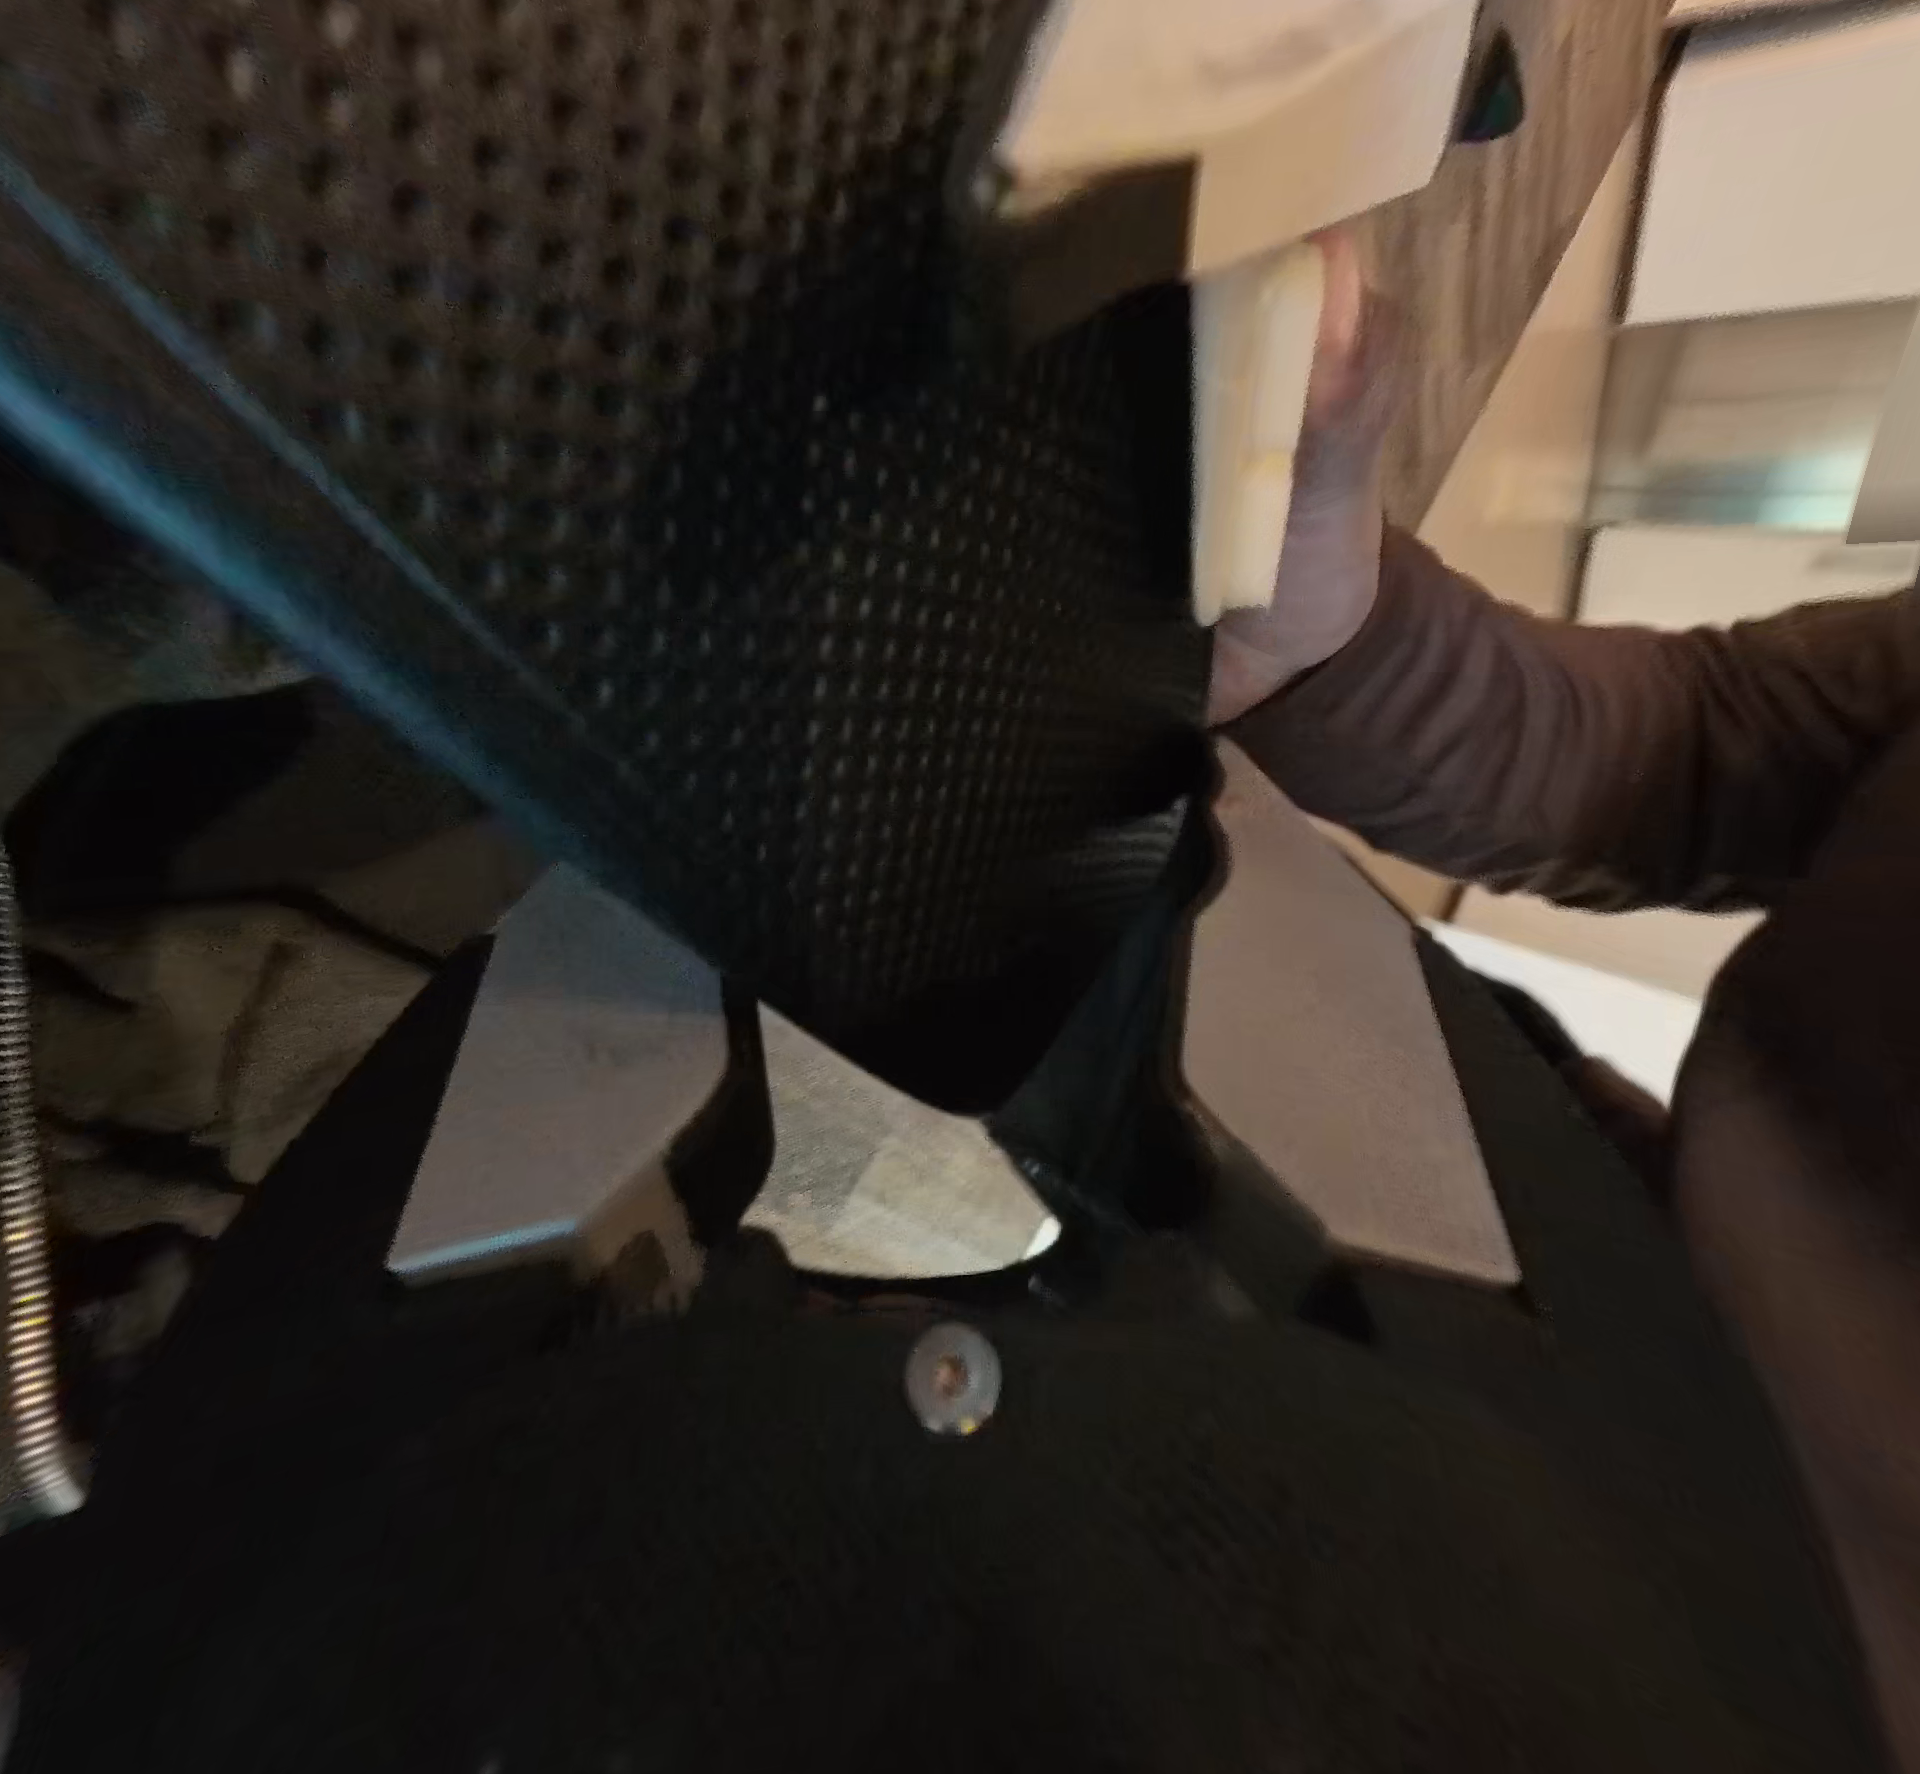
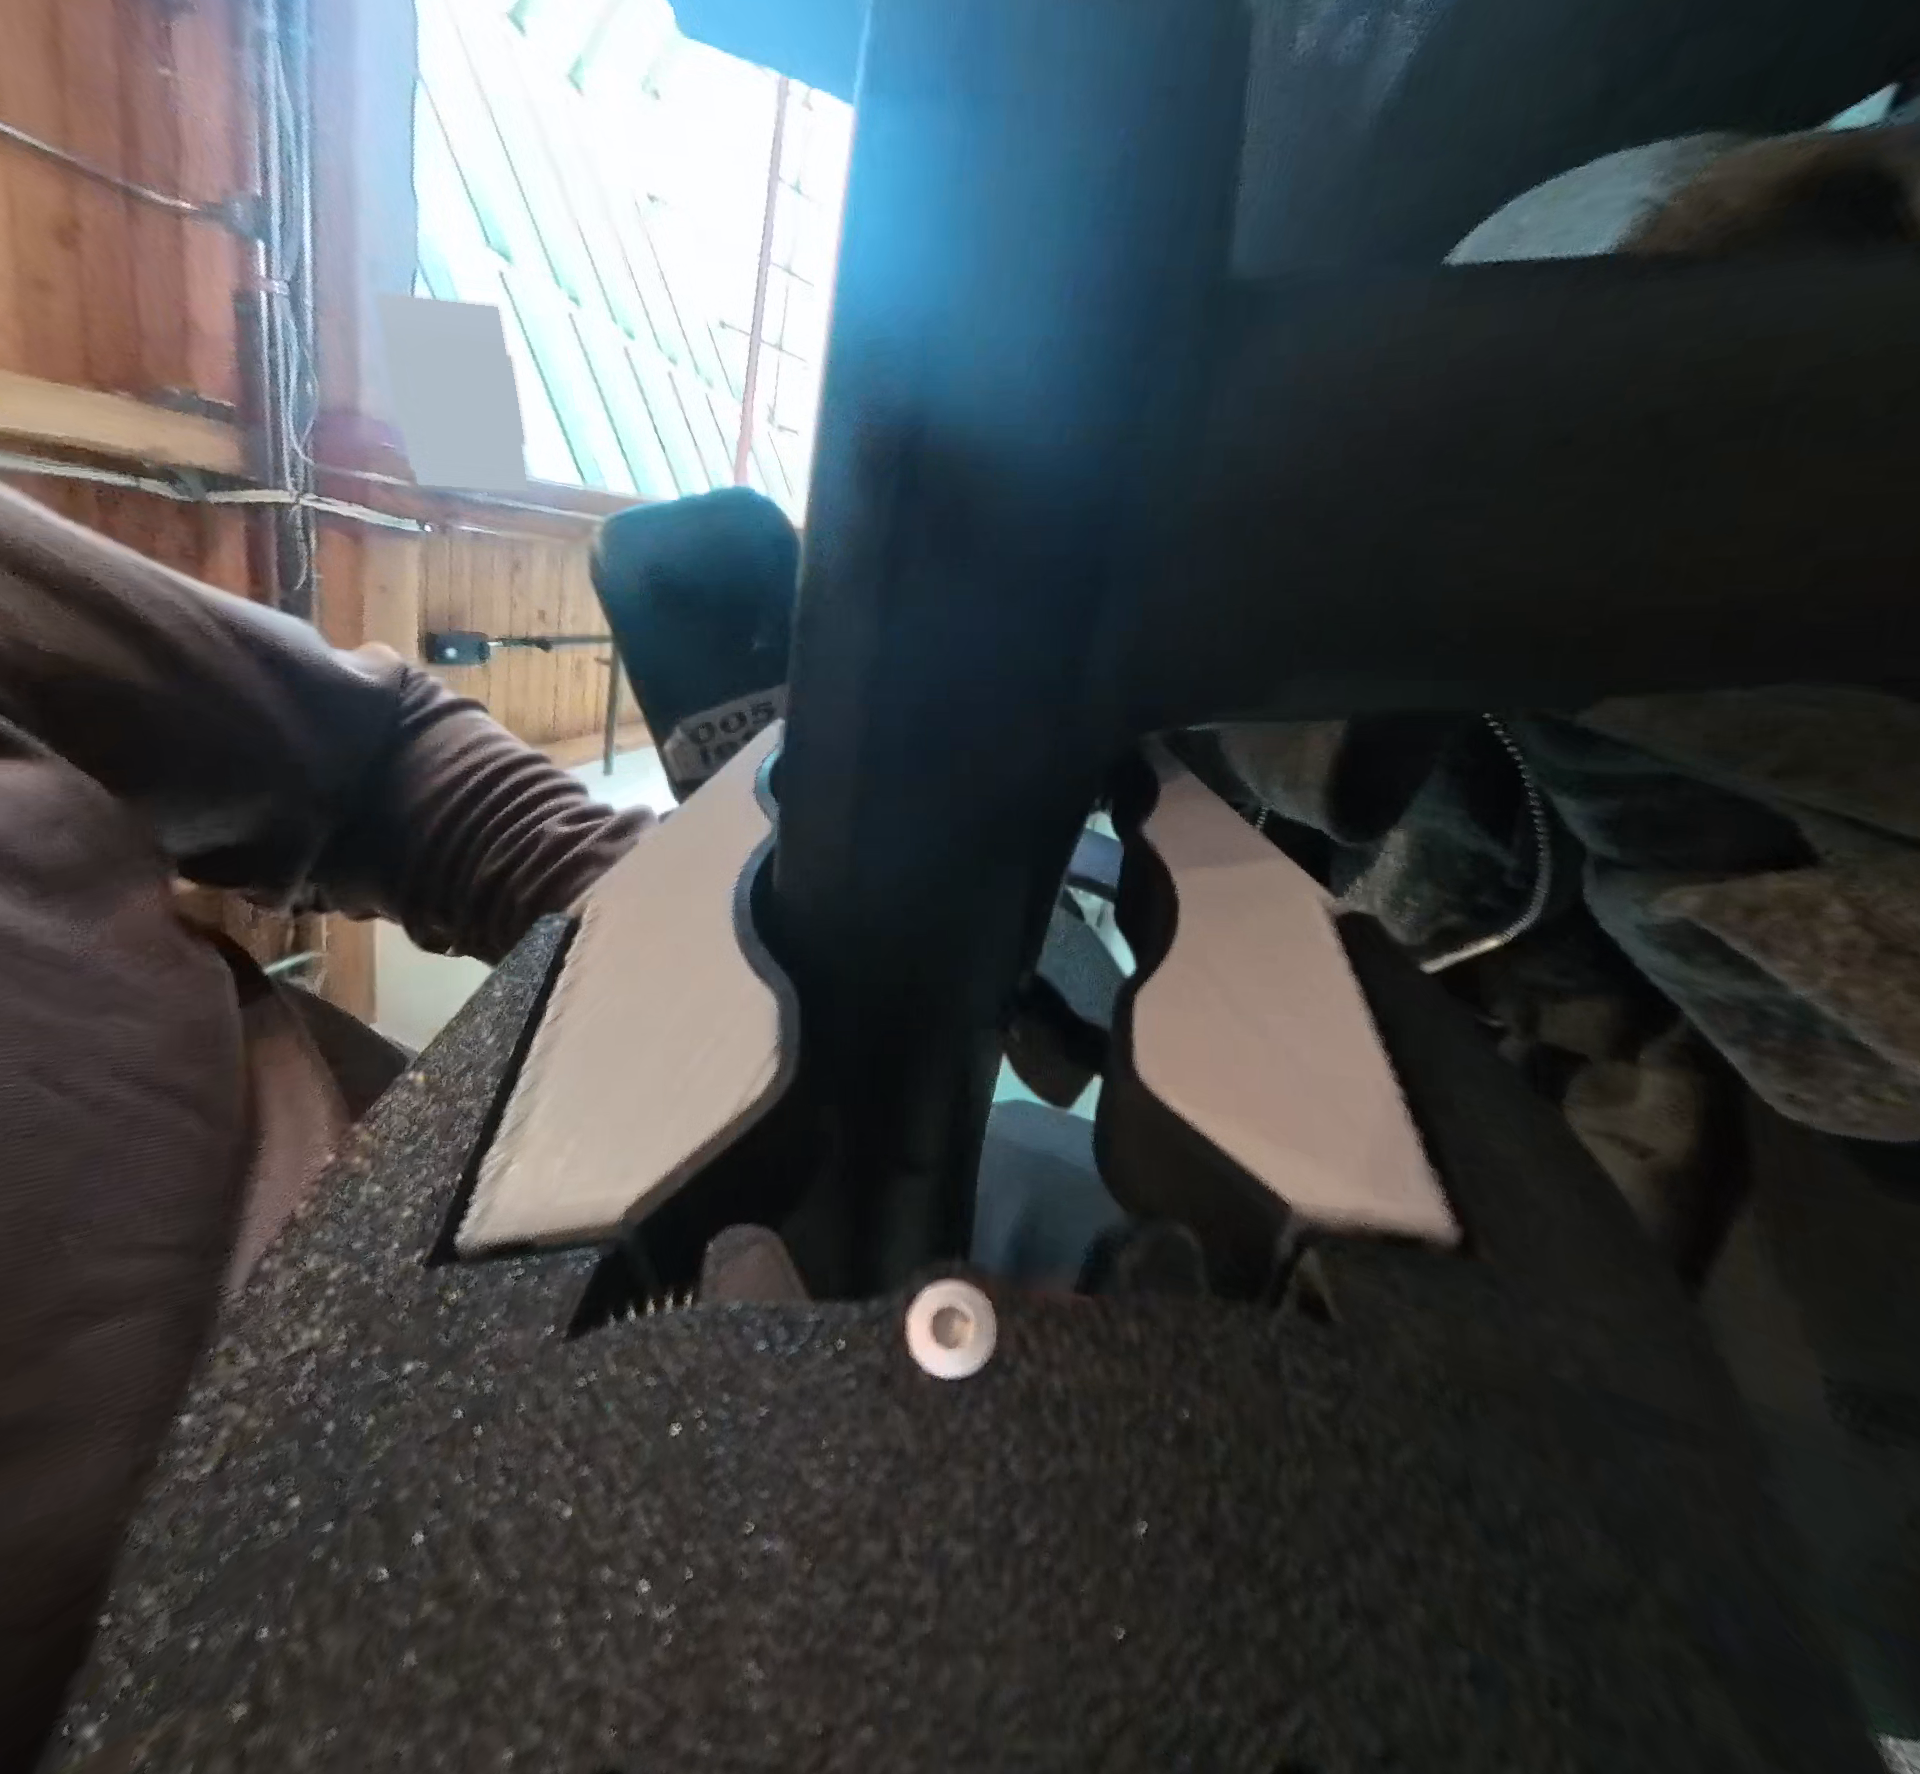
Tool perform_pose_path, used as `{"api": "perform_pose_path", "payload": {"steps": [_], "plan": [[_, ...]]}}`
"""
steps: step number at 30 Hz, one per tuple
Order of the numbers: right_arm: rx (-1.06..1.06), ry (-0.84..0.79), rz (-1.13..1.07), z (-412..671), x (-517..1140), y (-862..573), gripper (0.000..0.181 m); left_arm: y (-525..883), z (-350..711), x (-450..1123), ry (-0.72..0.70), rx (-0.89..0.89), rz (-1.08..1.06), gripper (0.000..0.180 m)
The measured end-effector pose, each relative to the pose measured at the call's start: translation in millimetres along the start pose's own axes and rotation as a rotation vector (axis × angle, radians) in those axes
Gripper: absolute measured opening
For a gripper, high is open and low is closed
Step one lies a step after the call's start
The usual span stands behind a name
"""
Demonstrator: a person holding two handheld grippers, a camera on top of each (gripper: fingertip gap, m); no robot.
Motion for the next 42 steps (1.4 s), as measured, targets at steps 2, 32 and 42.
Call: {"api": "perform_pose_path", "payload": {"steps": [2,32,42], "plan": [[0.038,0.003,-0.062,4,-1,-14,0.053,9,2,7,-0.023,-0.057,0.005,0.085],[-1.003,0.634,-0.304,-101,234,81,0.072,81,-231,-193,-0.433,0.022,0.437,0.084],[-1.054,0.507,-0.358,-174,340,70,0.086,188,-257,-400,-0.57,0.04,0.824,0.105]]}}
Point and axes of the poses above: each gripper's, where its closed fingertips meet, x out along the fingers, z out of its top, y = z × x across the jaws, the point moved 4 cm from there along -x, back along the fingers, and after that the axes turned 3 degrees about -z, right-handed, at the moved point
